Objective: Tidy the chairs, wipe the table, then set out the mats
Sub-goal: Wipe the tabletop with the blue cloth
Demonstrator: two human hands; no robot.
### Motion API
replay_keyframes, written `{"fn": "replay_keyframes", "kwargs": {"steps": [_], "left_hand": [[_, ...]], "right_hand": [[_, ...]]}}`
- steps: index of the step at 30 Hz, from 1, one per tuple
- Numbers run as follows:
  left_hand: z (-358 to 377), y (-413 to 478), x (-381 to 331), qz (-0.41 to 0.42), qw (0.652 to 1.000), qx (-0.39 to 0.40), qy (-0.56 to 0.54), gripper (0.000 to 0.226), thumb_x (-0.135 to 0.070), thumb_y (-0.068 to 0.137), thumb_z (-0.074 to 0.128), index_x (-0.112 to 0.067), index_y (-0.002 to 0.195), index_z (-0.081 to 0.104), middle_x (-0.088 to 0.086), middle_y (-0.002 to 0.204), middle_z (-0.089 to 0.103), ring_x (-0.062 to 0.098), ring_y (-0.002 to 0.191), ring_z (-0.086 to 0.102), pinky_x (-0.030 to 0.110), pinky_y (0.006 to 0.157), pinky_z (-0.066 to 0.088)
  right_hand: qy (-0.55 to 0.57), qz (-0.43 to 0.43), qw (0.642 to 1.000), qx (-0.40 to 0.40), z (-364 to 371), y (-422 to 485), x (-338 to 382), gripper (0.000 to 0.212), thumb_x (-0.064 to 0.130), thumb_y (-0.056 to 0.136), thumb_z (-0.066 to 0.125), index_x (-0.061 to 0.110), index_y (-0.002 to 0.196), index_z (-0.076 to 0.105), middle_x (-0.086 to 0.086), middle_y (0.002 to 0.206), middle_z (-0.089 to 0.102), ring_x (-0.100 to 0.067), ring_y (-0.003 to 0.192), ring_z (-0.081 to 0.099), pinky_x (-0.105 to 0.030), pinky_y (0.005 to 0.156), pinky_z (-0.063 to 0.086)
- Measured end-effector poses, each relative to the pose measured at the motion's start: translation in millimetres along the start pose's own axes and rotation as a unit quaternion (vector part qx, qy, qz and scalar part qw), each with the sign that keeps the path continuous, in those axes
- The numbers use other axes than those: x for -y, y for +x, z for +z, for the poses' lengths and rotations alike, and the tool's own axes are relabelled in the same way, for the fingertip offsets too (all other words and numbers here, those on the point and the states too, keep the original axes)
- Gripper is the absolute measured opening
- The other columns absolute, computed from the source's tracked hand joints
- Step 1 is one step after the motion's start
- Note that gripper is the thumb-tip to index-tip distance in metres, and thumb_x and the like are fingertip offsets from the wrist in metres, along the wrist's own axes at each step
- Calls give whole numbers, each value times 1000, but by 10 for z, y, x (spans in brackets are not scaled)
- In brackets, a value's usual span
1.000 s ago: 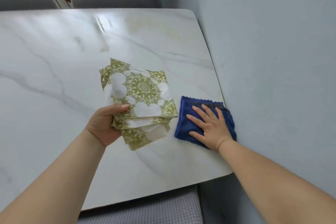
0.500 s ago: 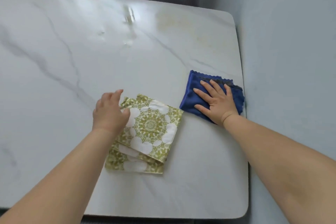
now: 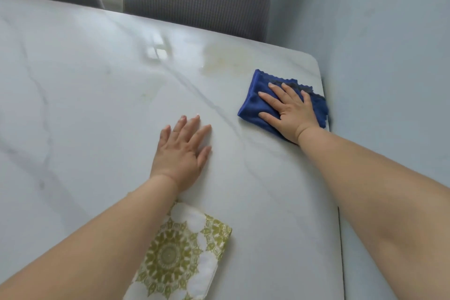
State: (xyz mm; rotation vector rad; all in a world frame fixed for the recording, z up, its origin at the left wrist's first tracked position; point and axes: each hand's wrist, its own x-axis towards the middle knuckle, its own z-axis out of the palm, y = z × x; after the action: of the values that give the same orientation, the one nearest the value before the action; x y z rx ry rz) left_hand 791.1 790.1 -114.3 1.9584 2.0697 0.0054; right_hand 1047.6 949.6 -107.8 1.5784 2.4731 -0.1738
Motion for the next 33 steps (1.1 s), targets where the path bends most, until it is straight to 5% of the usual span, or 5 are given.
{"fn": "replay_keyframes", "kwargs": {"steps": [9, 18, 26, 29, 33], "left_hand": [[115, 65, 51, -2, 999, -52, 2, 59, -59, 92, 12, -43, 147, 24, -14, 158, 16, 13, 148, 7, 35, 116, -1], [100, 51, 47, 3, 999, -52, -13, 63, -60, 88, 7, -43, 147, 22, -15, 159, 12, 11, 148, 2, 35, 117, -3], [-105, 22, 166, -20, 949, -109, -294, 32, -17, 92, 48, -15, 123, 52, -3, 147, 38, 15, 137, 32, 20, 109, 18], [-235, 60, 407, -33, 962, -127, -240, 28, -9, 91, 53, -11, 118, 56, 0, 142, 43, 18, 134, 37, 20, 109, 22], [-190, 151, 665, -38, 984, -108, -139, 42, -37, 92, 38, -11, 120, 56, 7, 138, 46, 27, 135, 37, 32, 113, 24]], "right_hand": [[11, 69, 997, -17, -288, 1342, -481, 59, 65, 94, 23, 45, 149, 17, 12, 161, 8, -16, 148, 6, -58, 115, 6], [51, 150, 987, 18, -177, 795, -57, 64, 68, 93, 16, 44, 151, 2, 12, 162, -9, -17, 149, -8, -63, 114, -1], [15, -32, 998, 60, 126, -729, 1098, 68, 73, 87, 11, 49, 148, -6, 12, 160, -18, -17, 147, -20, -60, 111, -16], [13, -61, 997, 40, 78, -584, 1106, 68, 76, 84, 10, 54, 147, -4, 16, 160, -13, -15, 147, -16, -59, 112, -14], [27, -41, 999, 10, -72, 207, 977, 65, 75, 86, 14, 54, 147, 7, 17, 161, -3, -13, 148, -8, -60, 114, -7]]}}
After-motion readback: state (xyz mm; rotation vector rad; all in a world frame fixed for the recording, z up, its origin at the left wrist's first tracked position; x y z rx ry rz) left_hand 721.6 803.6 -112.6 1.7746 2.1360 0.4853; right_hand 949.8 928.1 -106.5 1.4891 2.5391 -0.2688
